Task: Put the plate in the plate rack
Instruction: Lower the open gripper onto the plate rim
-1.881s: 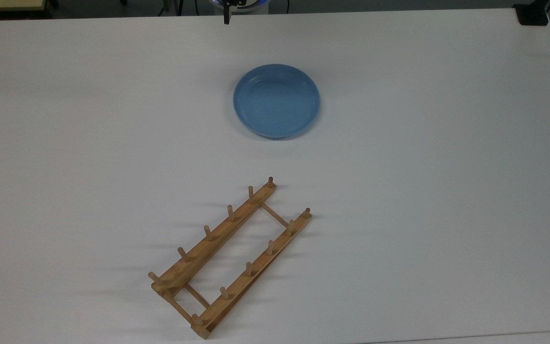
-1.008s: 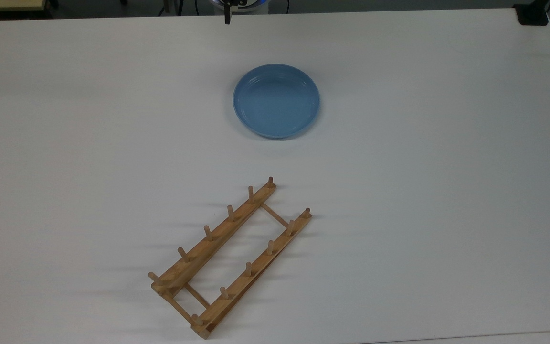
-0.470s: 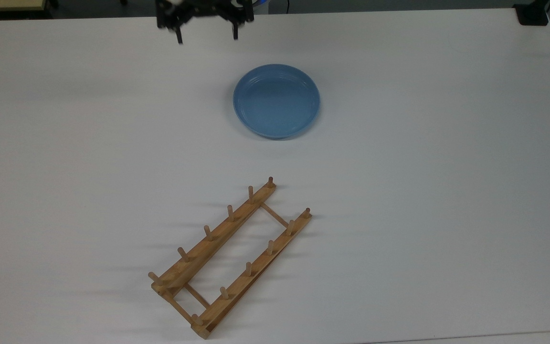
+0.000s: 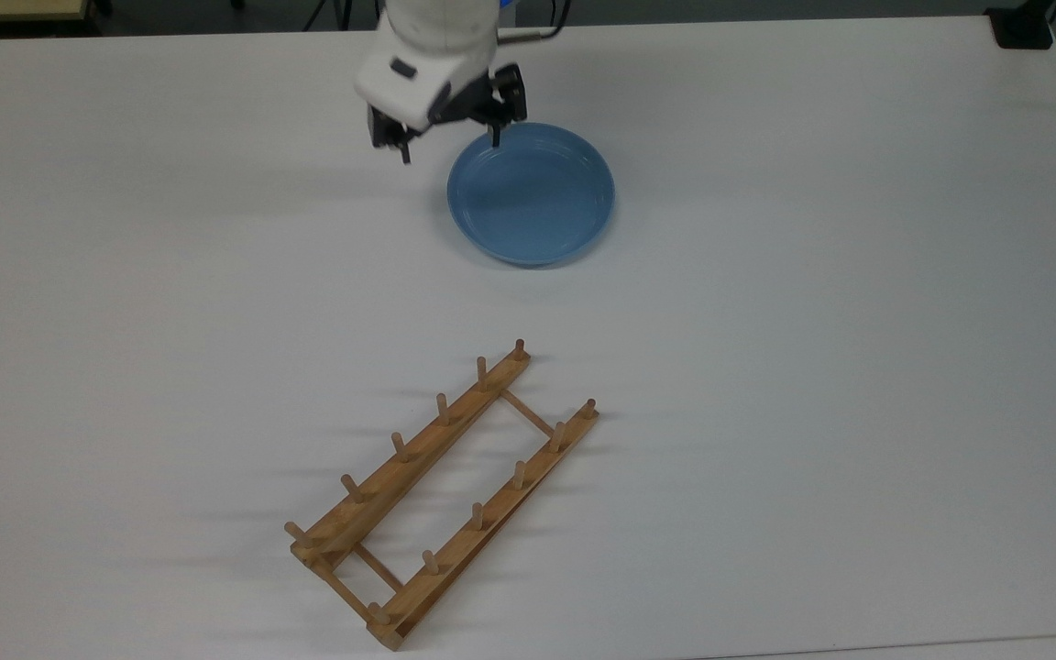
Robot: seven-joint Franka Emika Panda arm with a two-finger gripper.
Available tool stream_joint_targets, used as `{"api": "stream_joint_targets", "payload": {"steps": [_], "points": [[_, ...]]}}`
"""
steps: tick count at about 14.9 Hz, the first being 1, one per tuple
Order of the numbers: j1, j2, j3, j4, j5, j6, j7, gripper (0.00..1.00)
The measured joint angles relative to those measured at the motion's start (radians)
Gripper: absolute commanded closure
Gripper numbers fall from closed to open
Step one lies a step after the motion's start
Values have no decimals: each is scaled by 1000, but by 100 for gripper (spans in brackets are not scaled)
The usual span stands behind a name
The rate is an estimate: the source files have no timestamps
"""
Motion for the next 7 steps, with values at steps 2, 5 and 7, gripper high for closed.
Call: {"api": "stream_joint_targets", "payload": {"steps": [2,5,7], "points": [[2,45,1,-21,0,45,0,27],[2,105,1,-21,0,82,0,56],[3,125,1,-20,0,83,0,62]]}}
